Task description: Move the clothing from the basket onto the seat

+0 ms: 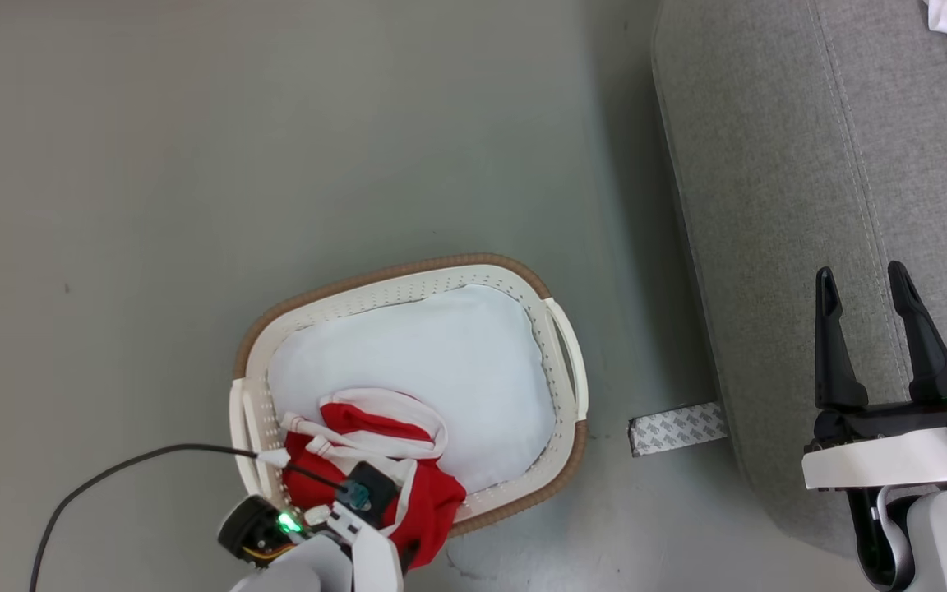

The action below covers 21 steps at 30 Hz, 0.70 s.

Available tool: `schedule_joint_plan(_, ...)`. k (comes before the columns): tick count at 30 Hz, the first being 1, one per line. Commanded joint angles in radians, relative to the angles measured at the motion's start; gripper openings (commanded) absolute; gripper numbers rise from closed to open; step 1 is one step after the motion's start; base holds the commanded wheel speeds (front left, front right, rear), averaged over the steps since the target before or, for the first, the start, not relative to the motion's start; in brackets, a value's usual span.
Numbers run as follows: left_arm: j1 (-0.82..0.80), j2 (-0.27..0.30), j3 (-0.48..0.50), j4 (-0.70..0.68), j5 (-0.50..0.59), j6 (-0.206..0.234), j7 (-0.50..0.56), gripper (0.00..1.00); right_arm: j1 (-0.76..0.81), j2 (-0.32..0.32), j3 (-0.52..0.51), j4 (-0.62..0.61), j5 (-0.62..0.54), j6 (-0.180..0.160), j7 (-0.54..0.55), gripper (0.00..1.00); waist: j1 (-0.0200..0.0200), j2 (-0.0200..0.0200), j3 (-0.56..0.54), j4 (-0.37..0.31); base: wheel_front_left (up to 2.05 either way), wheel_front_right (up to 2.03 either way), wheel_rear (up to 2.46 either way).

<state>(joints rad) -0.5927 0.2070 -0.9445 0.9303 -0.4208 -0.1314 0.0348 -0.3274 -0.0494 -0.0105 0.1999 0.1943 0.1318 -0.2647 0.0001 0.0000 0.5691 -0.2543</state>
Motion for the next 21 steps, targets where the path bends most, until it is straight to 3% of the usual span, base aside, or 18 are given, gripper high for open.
schedule_joint_plan(1, -0.017, 0.003, -0.016, -0.002, -0.026, 0.002, 0.006, 1.0, -0.014, -0.002, 0.0, 0.0, 0.008, -0.002, 0.001, 1.0, -0.0001, 0.0, 0.006, -0.003, 0.0, 0.0, 0.0)
schedule_joint_plan(8, -0.044, 0.019, -0.083, 0.008, -0.086, 0.002, 0.028, 0.99, -0.021, -0.002, -0.001, -0.002, 0.015, -0.002, 0.001, 1.0, -0.0001, 0.0, 0.023, -0.01, 0.0, 0.0, 0.0)
schedule_joint_plan(9, -0.046, 0.019, -0.091, 0.011, -0.098, 0.002, 0.033, 0.62, -0.021, -0.002, -0.001, -0.002, 0.015, -0.002, 0.001, 1.0, -0.0001, 0.0, 0.024, -0.011, 0.0, 0.0, 0.0)
schedule_joint_plan(10, -0.049, 0.018, -0.1, 0.012, -0.105, 0.002, 0.034, 0.38, -0.021, -0.002, 0.0, -0.002, 0.014, -0.002, 0.001, 1.0, -0.0001, 0.0, 0.026, -0.012, 0.0, 0.0, 0.0)
schedule_joint_plan(11, -0.052, 0.016, -0.109, 0.012, -0.117, 0.002, 0.035, 0.0, -0.022, -0.002, 0.0, -0.002, 0.015, -0.002, 0.001, 1.0, -0.0001, 0.0, 0.027, -0.012, 0.0, 0.0, 0.0)
schedule_joint_plan(21, -0.071, 0.007, -0.145, -0.008, -0.226, 0.002, -0.026, 0.0, -0.006, -0.002, -0.011, 0.016, 0.015, -0.002, 0.001, 1.0, -0.0001, 0.0, -0.029, -0.007, 0.0, 0.0, 0.0)
